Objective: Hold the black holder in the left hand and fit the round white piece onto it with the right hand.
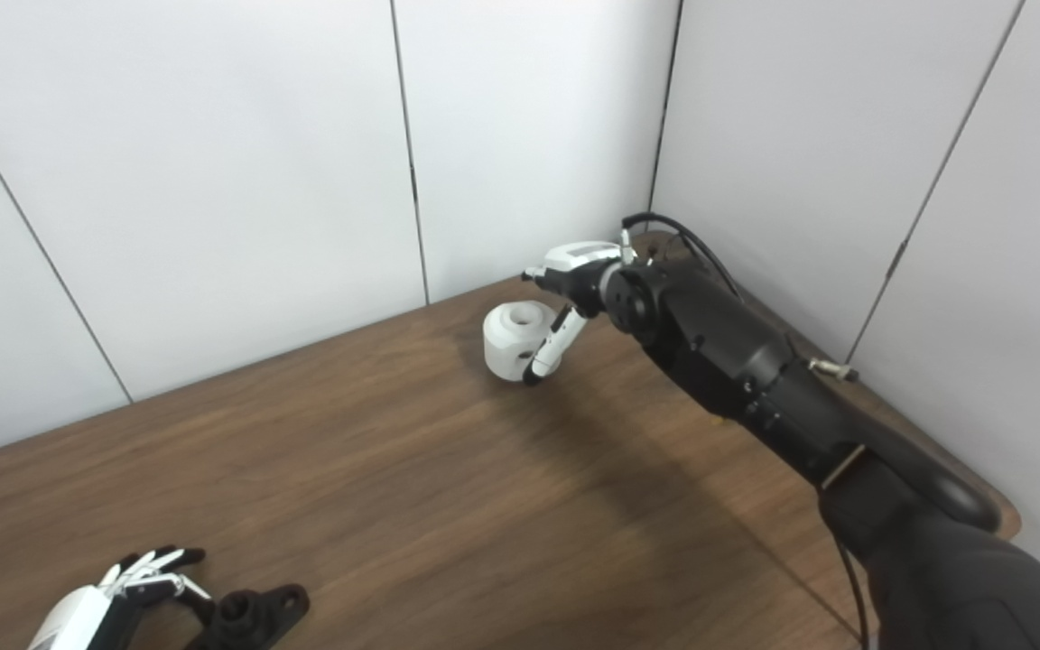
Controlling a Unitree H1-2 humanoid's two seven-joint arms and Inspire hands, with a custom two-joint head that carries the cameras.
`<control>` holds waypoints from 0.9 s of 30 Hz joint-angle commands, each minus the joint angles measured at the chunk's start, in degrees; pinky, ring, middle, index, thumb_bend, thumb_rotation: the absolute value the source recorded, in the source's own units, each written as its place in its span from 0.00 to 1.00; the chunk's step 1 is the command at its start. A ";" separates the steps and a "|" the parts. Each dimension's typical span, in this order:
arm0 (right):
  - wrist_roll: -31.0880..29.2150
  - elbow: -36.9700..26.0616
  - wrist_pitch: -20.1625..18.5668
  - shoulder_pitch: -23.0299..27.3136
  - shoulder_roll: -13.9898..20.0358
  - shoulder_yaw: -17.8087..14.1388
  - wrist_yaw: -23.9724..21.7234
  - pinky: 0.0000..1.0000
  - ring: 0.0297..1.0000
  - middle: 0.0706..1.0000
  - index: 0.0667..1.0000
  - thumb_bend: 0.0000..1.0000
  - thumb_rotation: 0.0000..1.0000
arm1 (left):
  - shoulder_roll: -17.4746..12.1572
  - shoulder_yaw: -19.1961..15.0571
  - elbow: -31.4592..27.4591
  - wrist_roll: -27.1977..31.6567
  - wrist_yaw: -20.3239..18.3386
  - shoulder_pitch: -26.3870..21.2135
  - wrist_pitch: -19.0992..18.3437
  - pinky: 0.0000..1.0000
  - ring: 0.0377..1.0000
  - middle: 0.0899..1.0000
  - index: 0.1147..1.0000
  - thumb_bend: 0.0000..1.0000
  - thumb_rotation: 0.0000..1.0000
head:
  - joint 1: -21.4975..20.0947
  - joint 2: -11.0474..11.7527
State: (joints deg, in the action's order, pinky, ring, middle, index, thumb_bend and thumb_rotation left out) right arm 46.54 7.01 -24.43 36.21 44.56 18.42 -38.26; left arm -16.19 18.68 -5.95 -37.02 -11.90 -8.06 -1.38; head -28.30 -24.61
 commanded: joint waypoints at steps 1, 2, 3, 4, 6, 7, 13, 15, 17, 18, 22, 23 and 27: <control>1.72 -0.24 0.69 3.60 0.91 -0.49 2.19 1.00 1.00 1.00 1.00 1.00 0.52 | -0.29 0.71 -0.59 -0.68 -1.30 0.74 -1.05 1.00 0.92 0.85 0.41 0.52 0.04 | 0.03 -0.06; 2.00 -0.06 0.79 3.75 0.73 -0.36 2.28 1.00 1.00 1.00 1.00 1.00 0.52 | -0.33 0.76 -0.75 -0.75 -1.52 0.72 -1.31 1.00 0.92 0.85 0.41 0.52 0.04 | 0.03 -0.06; 2.25 0.09 0.89 3.87 0.63 -0.21 2.32 1.00 1.00 1.00 1.00 1.00 0.52 | -0.34 0.79 -0.86 -0.78 -1.59 0.72 -1.48 1.00 0.92 0.85 0.41 0.52 0.04 | 0.01 -0.04; 2.53 0.22 1.03 3.94 0.57 -0.09 2.45 1.00 1.00 1.00 1.00 1.00 0.52 | -0.36 0.84 -0.90 -0.80 -1.58 0.72 -1.52 1.00 0.92 0.85 0.41 0.52 0.04 | 0.00 -0.03; 3.08 0.44 2.39 3.58 0.44 -0.23 4.50 1.00 1.00 1.00 0.96 1.00 0.52 | -0.44 0.94 -0.90 -0.70 -1.50 0.78 -1.36 1.00 0.92 0.85 0.41 0.52 0.04 | 0.15 -0.02; 3.34 0.53 3.83 2.99 0.32 -0.61 7.27 1.00 1.00 1.00 0.89 1.00 0.51 | -0.46 0.93 -0.93 -0.55 -1.55 0.80 -1.34 1.00 0.92 0.85 0.41 0.52 0.04 | 0.15 -0.02; 2.41 1.99 10.77 0.00 -1.18 -3.74 21.31 0.98 1.00 0.95 0.47 0.55 0.17 | -0.57 0.69 -1.11 0.26 -1.87 0.90 -1.55 1.00 0.92 0.86 0.41 0.52 0.04 | 0.45 -0.13; 2.23 2.27 11.77 -0.60 -1.56 -4.53 23.39 0.98 1.00 0.93 0.45 0.52 0.14 | -0.67 0.66 -1.05 0.38 -1.78 0.89 -1.56 1.00 0.92 0.86 0.41 0.51 0.04 | 0.37 -0.23; 1.91 2.38 12.38 -0.96 -1.76 -5.15 24.29 1.00 1.00 0.94 0.45 0.51 0.14 | -0.77 0.54 -1.10 0.58 -1.88 0.85 -1.71 1.00 0.92 0.86 0.41 0.52 0.04 | 0.32 -0.28; 1.82 2.15 12.36 -1.15 -1.83 -5.45 24.37 1.00 1.00 0.94 0.45 0.51 0.14 | -0.79 0.49 -1.10 0.62 -1.84 0.85 -1.70 1.00 0.92 0.86 0.41 0.52 0.04 | 0.32 -0.28; 1.09 1.40 12.18 -1.57 -1.97 -6.48 23.90 1.00 1.00 0.94 0.44 0.51 0.14 | -0.86 0.25 -1.10 0.95 -1.90 0.84 -1.79 1.00 0.92 0.86 0.41 0.52 0.04 | 0.24 -0.32; 1.00 1.29 12.15 -1.62 -1.99 -6.64 23.77 1.00 1.00 0.94 0.44 0.51 0.14 | -0.88 0.20 -1.08 1.05 -1.88 0.85 -1.75 1.00 0.92 0.86 0.41 0.52 0.04 | 0.21 -0.35; 0.65 1.31 12.63 -1.78 -1.88 -7.19 23.72 0.98 1.00 0.94 0.44 0.51 0.14 | -0.91 0.09 -0.94 1.24 -1.75 0.85 -1.66 1.00 0.93 0.86 0.41 0.52 0.04 | 0.28 -0.30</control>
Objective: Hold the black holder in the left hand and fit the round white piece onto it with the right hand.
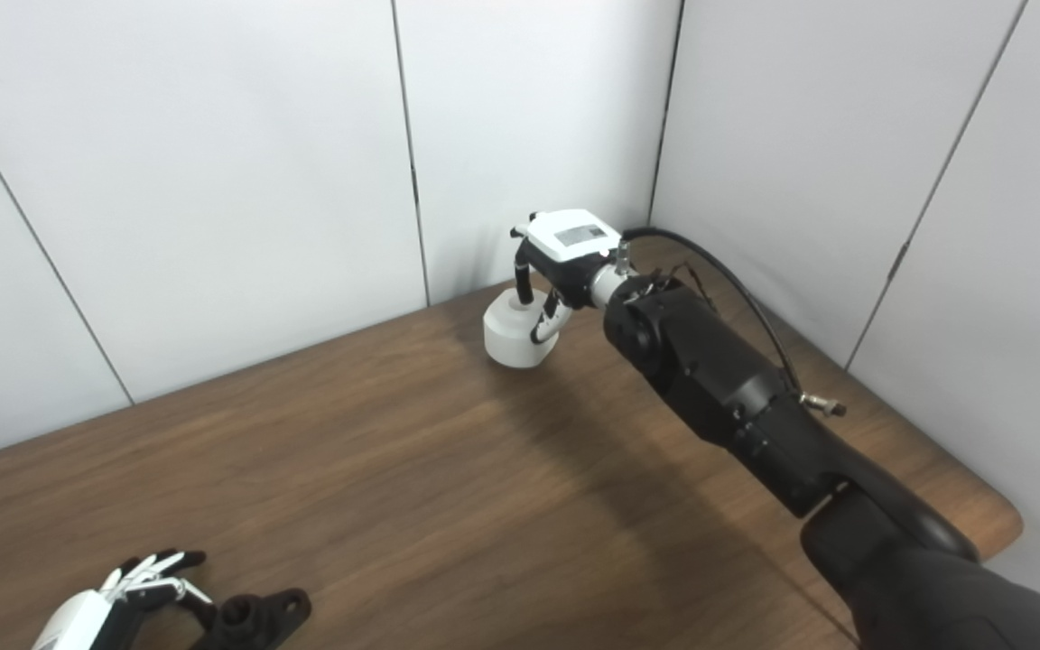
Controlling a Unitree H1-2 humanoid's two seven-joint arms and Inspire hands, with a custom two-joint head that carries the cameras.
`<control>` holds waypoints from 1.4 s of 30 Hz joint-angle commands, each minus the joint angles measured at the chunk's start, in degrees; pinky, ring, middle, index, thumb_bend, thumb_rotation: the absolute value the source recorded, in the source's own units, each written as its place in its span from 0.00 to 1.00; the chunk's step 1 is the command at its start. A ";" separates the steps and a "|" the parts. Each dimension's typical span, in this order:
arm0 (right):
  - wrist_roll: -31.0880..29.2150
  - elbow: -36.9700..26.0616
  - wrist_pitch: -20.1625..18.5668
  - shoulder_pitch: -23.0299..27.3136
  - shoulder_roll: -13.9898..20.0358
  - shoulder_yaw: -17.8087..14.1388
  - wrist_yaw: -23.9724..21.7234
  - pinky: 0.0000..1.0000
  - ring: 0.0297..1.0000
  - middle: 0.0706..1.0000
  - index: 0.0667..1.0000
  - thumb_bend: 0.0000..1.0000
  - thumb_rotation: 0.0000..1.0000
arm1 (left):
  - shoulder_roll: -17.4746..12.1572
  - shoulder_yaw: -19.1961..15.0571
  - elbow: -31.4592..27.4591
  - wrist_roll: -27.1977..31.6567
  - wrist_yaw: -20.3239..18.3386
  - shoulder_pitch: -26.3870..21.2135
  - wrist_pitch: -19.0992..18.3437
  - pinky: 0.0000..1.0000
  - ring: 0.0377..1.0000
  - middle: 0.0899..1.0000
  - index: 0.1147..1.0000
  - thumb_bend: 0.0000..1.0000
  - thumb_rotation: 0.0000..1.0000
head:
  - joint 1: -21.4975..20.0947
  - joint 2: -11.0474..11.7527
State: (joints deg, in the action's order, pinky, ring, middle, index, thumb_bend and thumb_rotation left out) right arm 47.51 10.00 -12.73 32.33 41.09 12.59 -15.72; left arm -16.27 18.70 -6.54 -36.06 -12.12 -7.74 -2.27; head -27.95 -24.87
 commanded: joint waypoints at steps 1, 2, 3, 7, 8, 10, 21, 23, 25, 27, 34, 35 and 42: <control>-0.42 -1.74 0.84 2.08 1.56 -1.47 1.07 0.97 1.00 0.94 0.44 0.51 0.14 | -0.83 0.07 -0.33 0.32 -1.56 0.52 -0.80 1.00 0.93 0.87 0.41 0.51 0.04 | -0.07 0.03; -0.47 -1.78 0.75 2.07 1.53 -1.55 0.99 0.97 1.00 0.94 0.44 0.51 0.14 | -0.83 0.07 -0.32 0.33 -1.59 0.51 -0.83 1.00 0.93 0.87 0.41 0.51 0.04 | -0.07 0.03; -0.51 -1.91 0.56 2.06 1.56 -1.60 0.74 0.97 1.00 0.94 0.44 0.51 0.14 | -0.82 0.06 -0.34 0.39 -1.71 0.51 -0.97 1.00 0.93 0.87 0.41 0.51 0.04 | -0.07 0.03; -0.40 -2.15 0.15 2.14 1.70 -1.57 0.02 0.96 1.00 0.95 0.44 0.51 0.14 | -0.78 0.02 0.01 0.59 -1.66 0.36 -0.82 1.00 0.93 0.87 0.41 0.51 0.04 | -0.10 0.19; -0.33 -2.26 0.03 2.16 1.74 -1.55 -0.17 0.96 1.00 0.95 0.44 0.51 0.14 | -0.76 0.01 0.09 0.67 -1.55 0.35 -0.67 1.00 0.93 0.87 0.41 0.51 0.04 | -0.10 0.19; -0.29 -2.51 -0.24 2.26 1.82 -1.57 -0.76 0.96 1.00 0.95 0.44 0.51 0.14 | -0.70 -0.01 0.25 0.78 -1.41 0.34 -0.54 1.00 0.92 0.87 0.41 0.51 0.04 | -0.09 0.45; -2.47 -3.82 -6.50 3.11 0.76 -3.14 -6.63 1.00 1.00 1.00 0.73 0.85 0.41 | -0.27 0.32 2.37 0.53 -0.49 -0.28 0.80 1.00 0.91 0.86 0.41 0.51 0.04 | 0.80 2.48; -2.24 -4.48 -9.80 3.42 0.21 -3.35 -8.27 0.99 1.00 1.00 0.80 0.91 0.45 | -0.14 0.35 2.85 0.49 -0.32 -0.48 1.05 1.00 0.91 0.86 0.41 0.52 0.04 | 0.89 2.86; -1.86 -5.26 -12.77 3.63 -0.48 -3.83 -9.68 0.99 1.00 1.00 0.86 0.95 0.49 | -0.03 0.52 3.40 0.36 -0.17 -0.79 1.19 1.00 0.91 0.86 0.41 0.52 0.04 | 0.95 3.19; -0.25 -6.59 -14.02 3.51 -2.50 -6.66 -11.64 0.98 1.00 1.00 0.91 0.98 0.52 | 0.11 0.70 3.92 0.24 0.04 -1.07 1.30 1.00 0.91 0.86 0.41 0.52 0.04 | 1.08 3.46; 8.26 -12.49 -14.19 1.81 -11.47 -19.04 -18.17 0.84 1.00 1.00 0.95 1.00 0.56 | 0.54 1.25 4.89 0.00 0.19 -1.79 1.32 1.00 0.91 0.86 0.41 0.52 0.04 | 1.84 4.26; 10.40 -13.39 -14.19 1.67 -13.25 -21.14 -19.63 0.83 1.00 1.00 0.95 1.00 0.56 | 0.54 1.33 4.93 -0.03 0.17 -1.87 1.29 1.00 0.91 0.86 0.41 0.52 0.04 | 1.88 4.26; 19.24 -15.94 -14.18 0.99 -20.61 -28.01 -25.37 0.76 0.99 1.00 0.97 1.00 0.63 | 0.56 1.30 5.03 0.43 0.32 -2.04 1.68 1.00 0.89 0.84 0.41 0.52 0.04 | 1.85 4.57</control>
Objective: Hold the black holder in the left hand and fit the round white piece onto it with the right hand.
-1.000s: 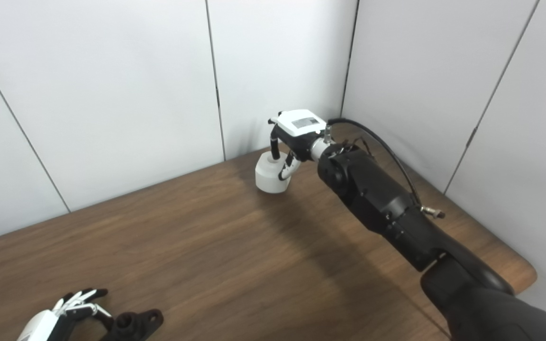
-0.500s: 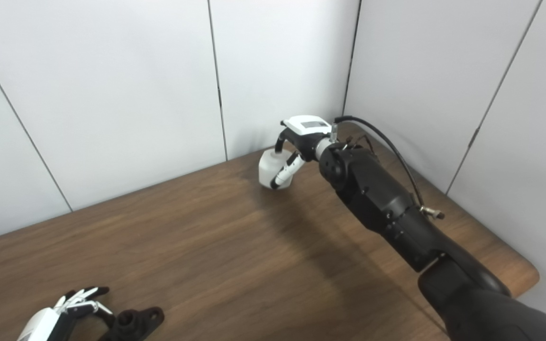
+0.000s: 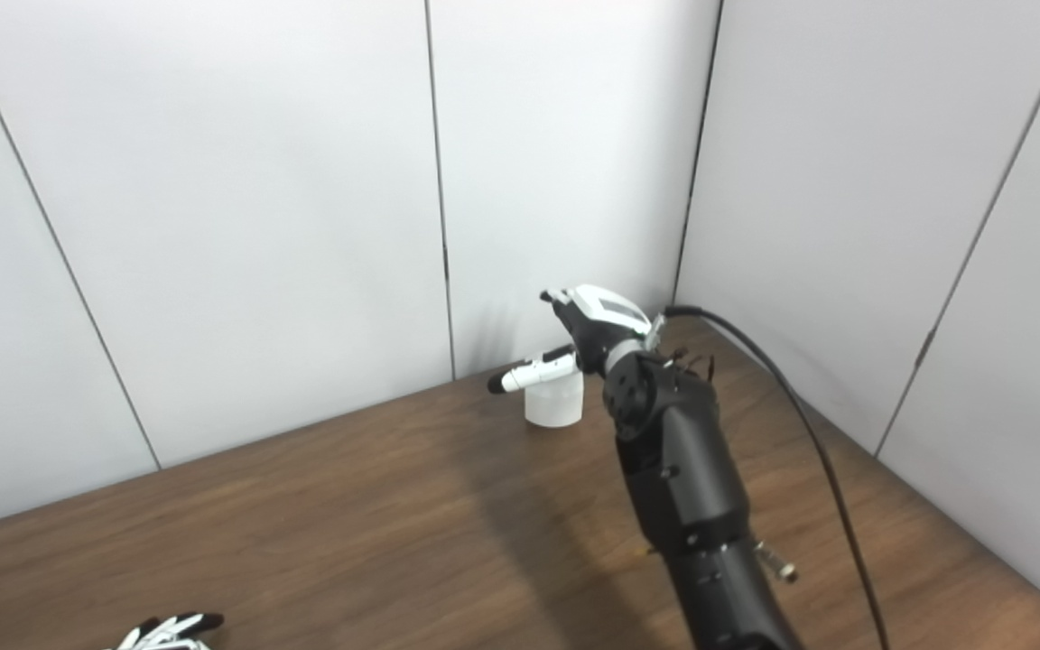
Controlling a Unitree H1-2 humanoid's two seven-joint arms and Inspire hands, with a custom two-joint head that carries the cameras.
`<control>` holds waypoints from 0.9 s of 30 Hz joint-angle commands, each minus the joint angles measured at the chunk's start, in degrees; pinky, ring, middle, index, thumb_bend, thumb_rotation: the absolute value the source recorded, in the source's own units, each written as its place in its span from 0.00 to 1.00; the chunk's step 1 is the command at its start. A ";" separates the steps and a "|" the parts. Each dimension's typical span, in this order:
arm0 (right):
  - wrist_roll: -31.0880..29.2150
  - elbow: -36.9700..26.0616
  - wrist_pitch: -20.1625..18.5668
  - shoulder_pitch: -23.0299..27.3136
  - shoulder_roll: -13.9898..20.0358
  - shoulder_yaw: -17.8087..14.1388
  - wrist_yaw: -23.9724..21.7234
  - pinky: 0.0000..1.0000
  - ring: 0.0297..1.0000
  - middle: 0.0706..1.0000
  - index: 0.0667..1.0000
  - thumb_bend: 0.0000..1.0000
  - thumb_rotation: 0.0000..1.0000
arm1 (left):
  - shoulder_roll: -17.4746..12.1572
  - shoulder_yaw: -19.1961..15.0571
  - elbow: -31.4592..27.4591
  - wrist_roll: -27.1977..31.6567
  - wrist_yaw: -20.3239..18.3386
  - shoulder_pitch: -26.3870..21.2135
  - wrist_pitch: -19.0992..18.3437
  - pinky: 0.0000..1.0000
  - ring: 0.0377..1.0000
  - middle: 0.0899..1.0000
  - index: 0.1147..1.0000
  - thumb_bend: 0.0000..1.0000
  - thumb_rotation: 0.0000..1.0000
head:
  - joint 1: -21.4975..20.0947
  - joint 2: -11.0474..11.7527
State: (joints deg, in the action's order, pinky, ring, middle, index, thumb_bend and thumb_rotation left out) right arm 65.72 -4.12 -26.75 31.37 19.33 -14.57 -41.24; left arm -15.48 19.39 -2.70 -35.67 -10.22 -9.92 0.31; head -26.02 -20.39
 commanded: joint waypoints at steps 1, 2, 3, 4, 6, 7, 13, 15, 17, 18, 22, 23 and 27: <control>0.57 -1.73 -0.16 1.74 1.20 -0.77 0.28 0.77 0.99 1.00 0.97 1.00 0.63 | -0.27 0.61 1.01 0.02 -1.67 0.23 -1.00 1.00 0.89 0.84 0.41 0.52 0.04 | -0.02 -0.02; 0.23 -1.61 -0.16 1.61 1.32 -0.61 0.38 0.80 1.00 1.00 0.97 1.00 0.63 | -0.32 0.63 0.92 0.01 -1.70 0.29 -1.04 1.00 0.89 0.84 0.41 0.52 0.04 | -0.02 -0.02; 0.14 -1.56 -0.16 1.61 1.50 -0.41 0.27 0.82 1.00 1.00 0.97 1.00 0.63 | -0.39 0.66 0.90 -0.04 -1.64 0.35 -0.98 1.00 0.89 0.84 0.41 0.52 0.04 | -0.05 -0.13; 0.04 -1.35 -0.16 1.71 1.73 -0.20 0.30 0.82 1.00 1.00 0.97 1.00 0.64 | -0.43 0.67 0.80 -0.06 -1.66 0.41 -1.04 1.00 0.89 0.85 0.41 0.52 0.04 | -0.09 -0.32; 0.56 -0.88 -0.16 2.02 1.82 -0.12 0.53 0.84 1.00 1.00 0.98 1.00 0.64 | -0.50 0.68 0.64 -0.10 -1.69 0.49 -1.12 1.00 0.89 0.85 0.41 0.52 0.04 | -0.17 -0.52; 1.60 -0.40 -0.16 2.31 1.53 -0.35 0.83 0.85 1.00 1.00 0.98 1.00 0.64 | -0.56 0.70 0.59 -0.15 -1.66 0.52 -1.07 1.00 0.89 0.85 0.41 0.52 0.04 | -0.24 -0.67; 7.02 4.95 -0.16 4.17 -3.06 -4.43 5.09 0.83 1.00 1.00 0.99 1.00 0.62 | -0.75 0.62 0.26 0.23 -1.90 0.71 -1.05 1.00 0.90 0.85 0.41 0.52 0.04 | -0.32 -0.85; 7.36 6.82 -0.16 4.48 -4.56 -5.67 7.40 0.82 1.00 1.00 1.00 1.00 0.62 | -0.79 0.62 0.06 0.21 -1.99 0.78 -1.20 1.00 0.90 0.85 0.41 0.52 0.04 | -0.32 -0.85; 6.81 8.80 -0.16 4.44 -5.58 -6.29 10.67 0.78 1.00 1.00 1.00 1.00 0.61 | -0.86 0.63 -0.19 0.20 -1.96 0.97 -1.12 1.00 0.90 0.85 0.41 0.52 0.04 | -0.28 -0.95; 6.01 9.88 -0.15 4.44 -5.98 -6.60 12.37 0.76 1.00 1.00 1.00 1.00 0.61 | -0.87 0.61 -0.22 0.23 -1.91 1.04 -1.05 1.00 0.90 0.85 0.41 0.52 0.04 | -0.28 -0.95; 4.66 12.45 -0.15 4.37 -6.68 -6.66 16.47 0.72 1.00 1.00 1.00 1.00 0.59 | -1.02 0.49 -0.51 0.43 -1.92 1.30 -0.98 1.00 0.90 0.85 0.41 0.52 0.04 | -0.34 -1.31; 4.75 12.96 -0.15 4.44 -6.92 -6.79 17.14 0.72 1.00 1.00 0.99 1.00 0.59 | -1.07 0.50 -0.70 0.34 -2.01 1.33 -1.10 1.00 0.90 0.85 0.41 0.52 0.04 | -0.34 -1.31; 4.06 14.79 -0.16 4.70 -7.45 -7.35 19.06 0.71 1.00 1.00 0.98 1.00 0.58 | -1.10 0.40 -1.10 0.31 -2.08 1.53 -1.37 1.00 0.91 0.85 0.41 0.52 0.04 | -0.32 -1.51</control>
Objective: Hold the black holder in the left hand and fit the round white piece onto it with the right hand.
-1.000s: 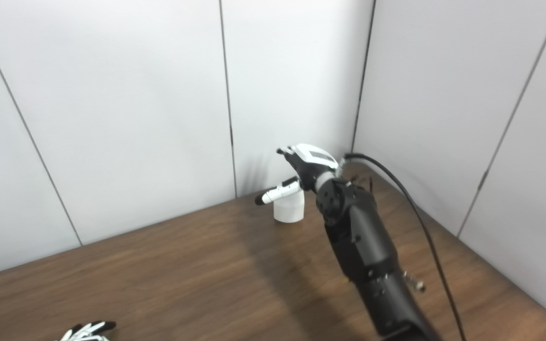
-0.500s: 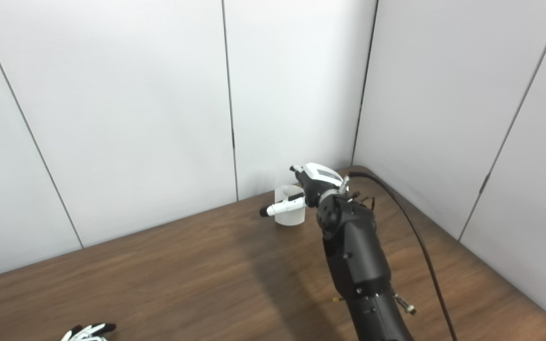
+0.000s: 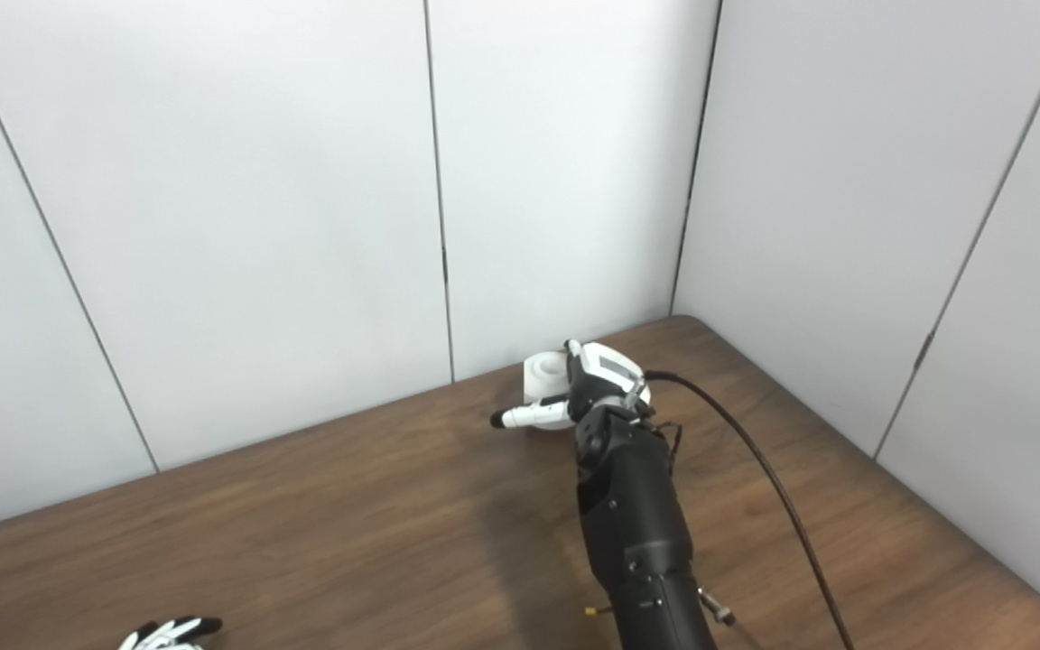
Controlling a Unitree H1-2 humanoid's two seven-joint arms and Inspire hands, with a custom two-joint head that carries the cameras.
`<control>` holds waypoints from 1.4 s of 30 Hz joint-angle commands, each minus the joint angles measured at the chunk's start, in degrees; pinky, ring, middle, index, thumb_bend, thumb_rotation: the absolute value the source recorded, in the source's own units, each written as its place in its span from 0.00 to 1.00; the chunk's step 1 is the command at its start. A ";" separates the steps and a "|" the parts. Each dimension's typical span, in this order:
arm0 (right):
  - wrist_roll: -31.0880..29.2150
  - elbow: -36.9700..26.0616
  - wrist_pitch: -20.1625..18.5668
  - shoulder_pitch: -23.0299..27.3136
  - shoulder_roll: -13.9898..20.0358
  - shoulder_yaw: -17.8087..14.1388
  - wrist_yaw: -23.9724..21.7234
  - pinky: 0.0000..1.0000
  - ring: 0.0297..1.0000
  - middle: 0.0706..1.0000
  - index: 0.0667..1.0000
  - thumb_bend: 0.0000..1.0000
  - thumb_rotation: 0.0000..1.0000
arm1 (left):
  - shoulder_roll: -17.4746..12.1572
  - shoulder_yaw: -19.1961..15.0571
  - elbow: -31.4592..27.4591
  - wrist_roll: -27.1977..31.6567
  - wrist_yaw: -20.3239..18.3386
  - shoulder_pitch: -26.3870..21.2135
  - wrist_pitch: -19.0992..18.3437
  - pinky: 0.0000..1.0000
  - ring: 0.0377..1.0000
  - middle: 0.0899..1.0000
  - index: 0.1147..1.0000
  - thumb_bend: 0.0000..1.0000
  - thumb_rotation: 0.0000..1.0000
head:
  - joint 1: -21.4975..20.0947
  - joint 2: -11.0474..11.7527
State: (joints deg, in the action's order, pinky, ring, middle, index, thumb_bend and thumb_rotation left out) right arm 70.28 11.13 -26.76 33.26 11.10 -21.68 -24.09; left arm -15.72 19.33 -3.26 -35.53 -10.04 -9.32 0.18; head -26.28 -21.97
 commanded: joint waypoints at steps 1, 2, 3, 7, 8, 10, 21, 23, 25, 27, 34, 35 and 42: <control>-0.59 -0.05 -0.15 2.87 0.74 -0.34 2.10 0.71 1.00 1.00 0.98 1.00 0.58 | -0.89 0.45 -0.61 0.17 -2.32 0.96 -1.31 1.00 0.91 0.86 0.41 0.52 0.04 | -0.03 0.11; -0.50 0.45 -0.15 2.95 0.71 -0.41 2.33 0.73 1.00 1.00 0.97 1.00 0.58 | -0.91 0.45 -0.68 0.14 -2.36 0.98 -1.34 1.00 0.91 0.86 0.41 0.52 0.04 | -0.03 0.11; -0.32 0.71 -0.15 2.98 0.60 -0.50 2.49 0.75 1.00 1.00 0.98 1.00 0.59 | -0.93 0.43 -0.81 0.17 -2.36 1.04 -1.37 1.00 0.91 0.86 0.41 0.51 0.04 | -0.07 0.13; 0.53 1.50 -0.15 3.11 0.30 -0.65 3.44 0.77 1.00 1.00 0.98 1.00 0.59 | -1.14 0.51 -1.31 0.31 -2.66 1.23 -1.67 1.00 0.91 0.86 0.41 0.51 0.04 | -0.14 -0.09; 0.63 1.72 -0.15 3.13 0.28 -0.62 3.75 0.77 1.00 1.00 0.98 1.00 0.59 | -1.15 0.51 -1.43 0.31 -2.74 1.27 -1.75 1.00 0.91 0.86 0.41 0.51 0.04 | -0.14 -0.09; 0.61 2.11 -0.15 3.23 0.24 -0.70 4.21 0.80 1.00 1.00 0.98 1.00 0.58 | -1.14 0.46 -1.44 0.32 -2.74 1.33 -1.65 1.00 0.91 0.86 0.41 0.51 0.04 | -0.14 -0.09; -2.82 3.95 -0.14 2.71 0.50 0.09 10.80 0.89 1.00 1.00 0.88 0.95 0.48 | -1.14 0.33 -1.65 0.64 -2.79 1.69 -1.38 1.00 0.91 0.86 0.41 0.51 0.04 | 0.03 -0.34; -6.15 4.48 0.50 1.79 1.17 2.07 16.49 0.81 0.98 0.95 0.65 0.81 0.32 | -1.08 0.27 -1.61 0.74 -2.64 1.80 -1.27 1.00 0.91 0.86 0.41 0.51 0.04 | 0.15 -0.32; -9.42 5.10 1.61 0.81 1.63 3.69 21.76 0.78 0.98 0.92 0.48 0.56 0.17 | -1.06 0.22 -1.52 0.81 -2.56 1.82 -1.16 1.00 0.91 0.86 0.41 0.51 0.04 | 0.15 -0.32; -11.64 5.42 1.09 0.12 2.29 5.72 24.62 0.78 0.98 0.92 0.46 0.53 0.15 | -1.14 0.21 -1.65 0.82 -2.74 1.80 -1.32 1.00 0.91 0.86 0.41 0.51 0.04 | 0.24 -0.49; -15.57 6.48 -0.14 -0.54 3.61 9.46 28.04 0.78 0.96 0.90 0.45 0.51 0.14 | -1.52 0.10 -1.77 1.22 -3.19 1.64 -1.77 1.00 0.91 0.87 0.41 0.51 0.04 | -0.19 -0.76; -15.61 6.48 -0.15 -0.47 3.59 9.43 27.89 0.79 0.96 0.91 0.45 0.51 0.14 | -1.56 0.08 -1.70 1.29 -3.17 1.60 -1.70 1.00 0.91 0.87 0.41 0.51 0.04 | -0.27 -0.72; -14.28 5.84 -0.14 -0.29 3.68 8.88 25.95 0.79 0.96 0.91 0.45 0.51 0.14 | -1.69 0.06 -1.62 1.47 -3.30 1.40 -1.65 1.00 0.91 0.86 0.41 0.51 0.04 | -0.40 -0.82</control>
State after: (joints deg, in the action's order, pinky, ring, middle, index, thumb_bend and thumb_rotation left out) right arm 55.21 17.87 -26.64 31.42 13.47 -12.72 2.44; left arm -16.30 19.12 -4.82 -34.20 -11.39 -8.55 -0.73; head -26.63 -22.76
